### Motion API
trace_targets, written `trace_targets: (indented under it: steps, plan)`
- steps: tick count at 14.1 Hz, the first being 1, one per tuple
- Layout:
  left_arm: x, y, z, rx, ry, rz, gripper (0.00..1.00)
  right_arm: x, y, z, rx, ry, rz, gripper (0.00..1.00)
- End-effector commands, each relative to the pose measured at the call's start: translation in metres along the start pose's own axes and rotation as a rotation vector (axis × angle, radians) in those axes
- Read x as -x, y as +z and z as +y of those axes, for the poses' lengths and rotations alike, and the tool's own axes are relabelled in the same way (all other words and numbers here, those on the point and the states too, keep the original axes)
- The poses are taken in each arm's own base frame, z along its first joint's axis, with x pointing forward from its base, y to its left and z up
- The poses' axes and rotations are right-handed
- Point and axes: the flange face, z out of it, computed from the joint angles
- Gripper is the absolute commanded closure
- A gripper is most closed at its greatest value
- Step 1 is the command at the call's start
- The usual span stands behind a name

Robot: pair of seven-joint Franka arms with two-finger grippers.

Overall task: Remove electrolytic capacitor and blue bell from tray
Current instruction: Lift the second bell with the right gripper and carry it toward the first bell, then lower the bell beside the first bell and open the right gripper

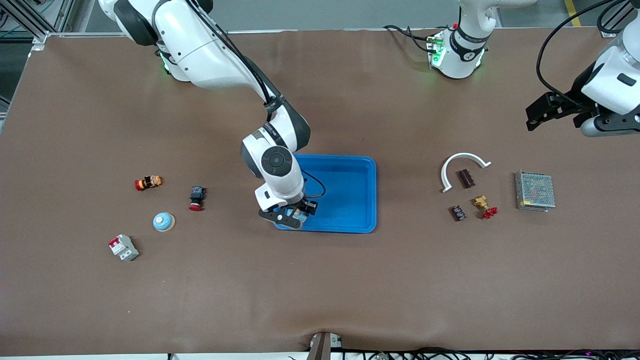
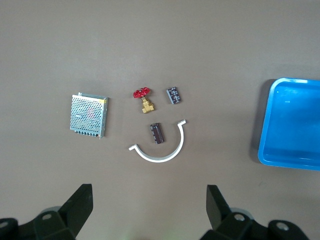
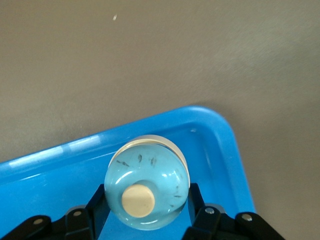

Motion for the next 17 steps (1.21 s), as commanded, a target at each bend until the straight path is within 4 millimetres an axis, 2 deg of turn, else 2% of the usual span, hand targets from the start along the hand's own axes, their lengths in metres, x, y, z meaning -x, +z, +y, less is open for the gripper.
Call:
trace_targets:
  steps: [1,2,4,5,6,8,11,14,17]
  plan:
    - [0.000,-0.005,-0.003,0.018,0.000,-0.009,0.00,-0.023,-0.026,0.013,0.014,-0.051,-0.008,0.46]
    - [0.001,-0.004,-0.004,0.016,0.000,-0.013,0.00,-0.030,-0.034,0.017,0.008,-0.069,-0.005,0.46]
    - [0.000,-0.004,-0.008,0.016,-0.006,-0.013,0.00,-0.050,-0.039,0.036,0.031,-0.104,-0.020,0.46]
    - [0.000,-0.004,-0.009,0.016,-0.006,-0.013,0.00,-0.060,-0.049,0.045,0.031,-0.132,-0.017,0.46]
    - [0.000,-0.004,-0.010,0.016,-0.006,-0.013,0.00,-0.074,-0.059,0.058,0.035,-0.150,-0.020,0.46]
    - [-0.001,-0.004,-0.011,0.016,-0.007,-0.013,0.00,-0.096,-0.063,0.082,0.061,-0.221,-0.046,0.46]
    - [-0.001,-0.004,-0.014,0.017,-0.012,-0.014,0.00,-0.140,-0.084,0.117,0.034,-0.300,-0.022,0.46]
    - [-0.001,-0.004,-0.014,0.015,-0.011,-0.013,0.00,-0.165,-0.083,0.147,0.036,-0.381,-0.025,0.46]
    - [-0.001,-0.004,-0.014,0.014,-0.011,-0.013,0.00,-0.196,-0.077,0.191,0.035,-0.535,-0.028,0.46]
